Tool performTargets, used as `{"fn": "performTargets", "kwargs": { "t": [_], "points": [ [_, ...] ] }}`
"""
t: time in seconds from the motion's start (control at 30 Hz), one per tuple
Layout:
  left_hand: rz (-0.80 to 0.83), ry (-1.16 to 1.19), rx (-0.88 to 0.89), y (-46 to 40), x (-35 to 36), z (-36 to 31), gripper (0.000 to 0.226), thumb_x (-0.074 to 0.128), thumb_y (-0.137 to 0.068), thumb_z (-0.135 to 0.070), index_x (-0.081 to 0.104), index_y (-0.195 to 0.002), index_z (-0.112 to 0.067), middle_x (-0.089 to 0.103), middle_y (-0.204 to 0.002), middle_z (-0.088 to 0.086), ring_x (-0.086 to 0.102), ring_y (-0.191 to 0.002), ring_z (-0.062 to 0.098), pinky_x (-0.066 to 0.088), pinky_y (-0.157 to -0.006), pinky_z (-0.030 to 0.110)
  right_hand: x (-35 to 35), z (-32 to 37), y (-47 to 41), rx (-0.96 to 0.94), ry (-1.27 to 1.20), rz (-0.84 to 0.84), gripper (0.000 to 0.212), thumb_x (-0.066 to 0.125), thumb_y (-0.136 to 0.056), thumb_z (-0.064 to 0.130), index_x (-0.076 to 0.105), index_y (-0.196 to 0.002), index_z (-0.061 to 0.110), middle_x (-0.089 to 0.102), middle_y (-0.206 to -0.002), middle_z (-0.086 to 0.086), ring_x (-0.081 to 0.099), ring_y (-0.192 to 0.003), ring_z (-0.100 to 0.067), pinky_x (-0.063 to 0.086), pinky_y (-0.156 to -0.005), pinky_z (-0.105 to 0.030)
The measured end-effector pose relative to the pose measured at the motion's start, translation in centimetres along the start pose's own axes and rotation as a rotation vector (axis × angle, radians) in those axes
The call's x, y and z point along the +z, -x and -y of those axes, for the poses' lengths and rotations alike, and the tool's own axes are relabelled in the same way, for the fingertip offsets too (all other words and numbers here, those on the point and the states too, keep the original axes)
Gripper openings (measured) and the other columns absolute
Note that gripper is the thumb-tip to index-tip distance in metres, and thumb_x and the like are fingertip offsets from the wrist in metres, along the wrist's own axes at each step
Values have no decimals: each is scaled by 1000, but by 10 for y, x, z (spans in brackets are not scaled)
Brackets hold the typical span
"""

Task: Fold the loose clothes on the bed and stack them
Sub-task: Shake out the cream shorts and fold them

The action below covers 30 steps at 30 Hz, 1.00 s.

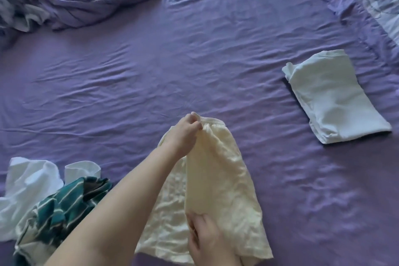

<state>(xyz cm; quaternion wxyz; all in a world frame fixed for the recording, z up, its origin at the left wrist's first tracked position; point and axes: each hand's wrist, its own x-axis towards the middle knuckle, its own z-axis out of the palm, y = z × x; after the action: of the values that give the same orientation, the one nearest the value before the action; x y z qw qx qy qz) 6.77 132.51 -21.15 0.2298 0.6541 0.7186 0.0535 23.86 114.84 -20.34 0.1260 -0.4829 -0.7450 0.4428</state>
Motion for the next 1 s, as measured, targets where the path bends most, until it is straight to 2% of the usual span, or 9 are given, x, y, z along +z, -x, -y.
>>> {"fn": "performTargets", "kwargs": {
  "t": [0.07,0.23,0.33,0.43,0.53,0.63,0.8,0.9,1.0],
  "points": [
    [-3,-131,65,11,-3,20,37,46,-83,2,58,-113,-17,44,-125,-1,49,-107,21,43,-68,31,17,16,-2,-7,-21,29,46,73,-50,17,71,-96,23,62,-72,5,62,-56,-9,44,-41,-16],
    [-9,-298,175,30,-13,61,43,46,-85,4,52,-121,-19,34,-144,1,46,-119,20,44,-67,30,64,53,-22,-17,-39,226,54,46,-85,17,41,-138,20,50,-121,-12,52,-109,-26,37,-95,-33],
    [4,-343,208,38,-16,78,41,46,-87,2,51,-122,-19,36,-141,-2,43,-121,16,45,-69,30,94,69,-29,-48,54,230,51,64,-69,25,55,-118,15,61,-103,-3,60,-97,-14,43,-86,-21],
    [34,-363,195,45,-13,92,43,46,-88,2,49,-126,-19,29,-147,-1,34,-131,15,44,-76,27,101,81,-42,-94,246,284,65,71,-46,52,43,-98,25,64,-79,17,61,-74,7,43,-72,-5],
    [73,-361,208,49,-6,100,45,42,-89,0,49,-129,-19,25,-152,5,19,-142,20,36,-101,33,112,67,-41,-6,110,427,40,52,-85,24,44,-124,15,54,-118,-6,53,-110,-17,35,-94,-24],
    [85,-449,135,60,2,98,52,42,-91,-12,40,-140,-29,7,-159,4,1,-146,32,2,-119,47,104,44,-38,-21,64,402,44,44,-91,20,43,-134,19,49,-127,-6,50,-113,-21,38,-95,-28],
    [-283,-294,98,100,31,76,60,75,-62,1,64,-119,-17,51,-135,22,46,-126,45,39,-96,65,55,7,-43,-181,315,44,47,78,-54,9,69,-99,17,67,-102,1,62,-100,-18,40,-85,-28],
    [-262,-275,68,127,61,67,52,68,-76,-18,58,-127,-19,47,-139,20,37,-133,40,38,-99,63,36,-13,-56,-226,587,17,52,73,-66,17,64,-117,16,59,-129,-5,47,-127,-28,26,-103,-47],
    [-41,-312,-11,148,81,65,54,38,-88,-48,49,-137,-28,37,-149,9,28,-139,32,22,-106,58,23,-31,-63,-188,799,115,50,45,-81,41,57,-128,25,51,-138,-8,36,-133,-30,12,-107,-51]
  ]
}}
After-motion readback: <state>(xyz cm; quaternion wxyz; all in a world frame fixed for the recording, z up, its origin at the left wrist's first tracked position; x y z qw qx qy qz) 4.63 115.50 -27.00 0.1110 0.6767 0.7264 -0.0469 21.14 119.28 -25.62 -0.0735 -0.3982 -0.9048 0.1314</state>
